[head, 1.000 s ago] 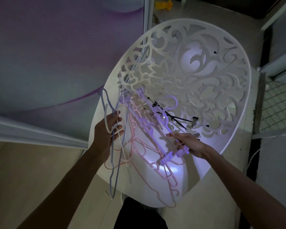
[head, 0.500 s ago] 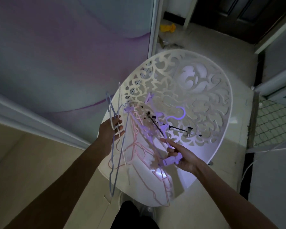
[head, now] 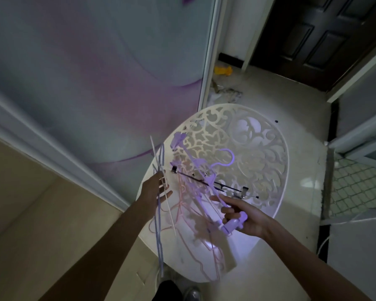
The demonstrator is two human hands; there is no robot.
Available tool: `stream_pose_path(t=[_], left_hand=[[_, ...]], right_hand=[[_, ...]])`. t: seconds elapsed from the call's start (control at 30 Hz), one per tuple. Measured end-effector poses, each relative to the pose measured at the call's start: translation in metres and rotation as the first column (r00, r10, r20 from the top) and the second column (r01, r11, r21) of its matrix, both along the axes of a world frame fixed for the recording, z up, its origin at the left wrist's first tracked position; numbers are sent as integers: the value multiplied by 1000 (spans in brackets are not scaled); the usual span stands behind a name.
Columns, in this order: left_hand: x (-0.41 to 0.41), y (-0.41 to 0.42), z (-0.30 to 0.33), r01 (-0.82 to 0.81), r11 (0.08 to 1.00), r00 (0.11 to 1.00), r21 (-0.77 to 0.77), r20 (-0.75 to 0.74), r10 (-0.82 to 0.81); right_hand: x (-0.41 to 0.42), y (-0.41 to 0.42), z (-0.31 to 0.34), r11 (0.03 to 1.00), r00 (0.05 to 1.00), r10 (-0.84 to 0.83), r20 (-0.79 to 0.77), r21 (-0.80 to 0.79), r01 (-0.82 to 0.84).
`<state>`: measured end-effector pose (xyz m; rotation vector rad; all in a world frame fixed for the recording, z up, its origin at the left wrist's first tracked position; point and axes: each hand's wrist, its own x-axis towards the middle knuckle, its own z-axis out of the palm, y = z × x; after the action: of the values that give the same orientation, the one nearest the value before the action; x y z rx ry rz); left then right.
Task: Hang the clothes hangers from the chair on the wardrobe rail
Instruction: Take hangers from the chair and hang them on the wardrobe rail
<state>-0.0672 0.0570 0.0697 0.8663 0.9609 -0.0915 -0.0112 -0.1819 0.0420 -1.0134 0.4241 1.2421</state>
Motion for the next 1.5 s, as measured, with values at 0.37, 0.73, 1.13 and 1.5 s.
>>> stream_pose_path(t=[0.37, 0.73, 1.13, 1.5], left_hand=[[-6, -2, -24, 67, 998, 995, 4, -79, -67], [-23, 19, 8, 170, 984, 984, 44, -58, -168], [-156, 52, 101, 277, 960, 957, 43, 71, -280], [-302, 117, 203, 206, 960, 966, 191, 118, -230]], right_hand=[[-2, 29, -52, 958, 967, -162, -195, 204, 202], [-5, 11, 21, 900, 927, 328, 182, -359, -248], [-46, 19, 177, 610, 550, 779, 303, -568, -552], [-186, 99, 262, 577, 287, 803, 523, -558, -597]])
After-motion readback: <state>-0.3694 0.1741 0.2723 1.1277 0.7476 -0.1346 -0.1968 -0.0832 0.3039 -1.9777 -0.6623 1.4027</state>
